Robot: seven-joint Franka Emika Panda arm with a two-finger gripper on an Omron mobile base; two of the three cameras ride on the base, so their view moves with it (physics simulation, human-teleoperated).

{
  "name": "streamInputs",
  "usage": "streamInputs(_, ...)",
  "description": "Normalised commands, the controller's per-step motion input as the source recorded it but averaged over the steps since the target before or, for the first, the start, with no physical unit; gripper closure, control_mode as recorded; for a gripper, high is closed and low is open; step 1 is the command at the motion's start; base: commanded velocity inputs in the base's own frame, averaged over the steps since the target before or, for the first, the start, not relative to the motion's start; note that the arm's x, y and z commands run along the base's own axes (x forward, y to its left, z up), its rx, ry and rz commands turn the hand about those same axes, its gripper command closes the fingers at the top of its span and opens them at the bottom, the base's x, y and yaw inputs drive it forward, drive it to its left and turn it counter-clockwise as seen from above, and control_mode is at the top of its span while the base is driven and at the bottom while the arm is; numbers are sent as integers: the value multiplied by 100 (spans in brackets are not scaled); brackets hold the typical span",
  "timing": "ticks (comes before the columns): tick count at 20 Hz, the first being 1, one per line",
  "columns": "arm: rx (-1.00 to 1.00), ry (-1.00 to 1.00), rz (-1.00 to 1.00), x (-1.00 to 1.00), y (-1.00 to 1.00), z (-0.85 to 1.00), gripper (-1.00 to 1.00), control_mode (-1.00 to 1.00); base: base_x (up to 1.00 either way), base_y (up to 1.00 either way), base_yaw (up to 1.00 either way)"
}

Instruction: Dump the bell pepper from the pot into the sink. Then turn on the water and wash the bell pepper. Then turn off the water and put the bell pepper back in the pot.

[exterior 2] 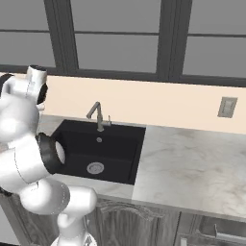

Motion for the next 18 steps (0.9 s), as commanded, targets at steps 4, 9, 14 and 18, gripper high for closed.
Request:
streamInputs(4,42,22,-28,0,-57,78,100,-100,0,0,0)
streamInputs(9,38,27,-21,0,-29,64,100,-100,0,0,0)
streamInputs(14,34,31,-14,5,-7,36,100,-100,0,0,0)
streamInputs(18,25,37,-13,52,-7,6,100,-100,0,0,0)
